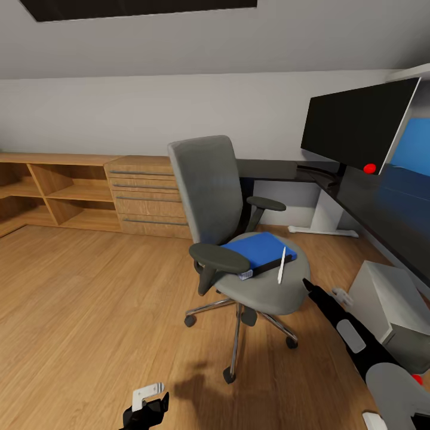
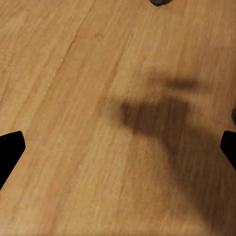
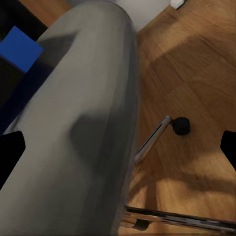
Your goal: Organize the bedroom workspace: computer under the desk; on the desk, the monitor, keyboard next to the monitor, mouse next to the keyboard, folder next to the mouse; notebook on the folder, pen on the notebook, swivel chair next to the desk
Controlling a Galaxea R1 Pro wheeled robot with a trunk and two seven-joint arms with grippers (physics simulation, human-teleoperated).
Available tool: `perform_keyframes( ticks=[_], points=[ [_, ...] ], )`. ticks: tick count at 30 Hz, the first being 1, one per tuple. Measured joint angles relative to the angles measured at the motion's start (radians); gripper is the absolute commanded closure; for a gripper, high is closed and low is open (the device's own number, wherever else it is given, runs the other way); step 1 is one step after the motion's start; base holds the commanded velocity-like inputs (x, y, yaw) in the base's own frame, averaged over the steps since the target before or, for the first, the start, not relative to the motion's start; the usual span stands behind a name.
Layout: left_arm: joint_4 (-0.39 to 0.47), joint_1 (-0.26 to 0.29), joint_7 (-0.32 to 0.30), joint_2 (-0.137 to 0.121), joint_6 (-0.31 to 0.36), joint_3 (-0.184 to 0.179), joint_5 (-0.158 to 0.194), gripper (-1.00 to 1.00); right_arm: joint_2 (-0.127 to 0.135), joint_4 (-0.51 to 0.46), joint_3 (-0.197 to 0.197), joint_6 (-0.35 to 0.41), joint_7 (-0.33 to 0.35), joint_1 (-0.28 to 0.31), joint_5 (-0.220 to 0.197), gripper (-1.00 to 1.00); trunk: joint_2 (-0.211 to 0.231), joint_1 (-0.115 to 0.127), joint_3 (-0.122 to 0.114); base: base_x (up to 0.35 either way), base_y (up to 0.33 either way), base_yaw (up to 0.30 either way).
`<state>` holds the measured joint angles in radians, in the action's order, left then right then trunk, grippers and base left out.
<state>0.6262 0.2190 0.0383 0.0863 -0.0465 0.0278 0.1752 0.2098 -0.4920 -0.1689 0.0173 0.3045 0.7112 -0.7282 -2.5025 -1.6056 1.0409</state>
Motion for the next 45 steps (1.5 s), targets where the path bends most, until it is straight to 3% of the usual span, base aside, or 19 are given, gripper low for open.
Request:
perform_keyframes(
  ticks=[14, 18, 45],
  points=[
    [0.0, 0.0, 0.001, 0.0, 0.0, -0.004, 0.002, -1.0, -0.001, 0.002, -0.02, 0.035, 0.002, 0.0, -0.002, -1.0, 0.0, 0.0, 0.0, 0.0, 0.0, 0.0],
    [0.001, 0.0, 0.003, 0.002, 0.0, -0.004, 0.002, -1.0, -0.002, 0.0, -0.023, 0.036, 0.006, 0.001, -0.008, -1.0, -0.001, -0.002, 0.015, 0.0, 0.0, 0.0],
    [0.001, 0.0, 0.001, 0.003, 0.0, -0.003, 0.002, -1.0, -0.005, -0.003, -0.027, 0.034, 0.005, 0.001, -0.007, -1.0, -0.001, -0.002, 0.015, 0.0, 0.044, 0.0]
  ],
)
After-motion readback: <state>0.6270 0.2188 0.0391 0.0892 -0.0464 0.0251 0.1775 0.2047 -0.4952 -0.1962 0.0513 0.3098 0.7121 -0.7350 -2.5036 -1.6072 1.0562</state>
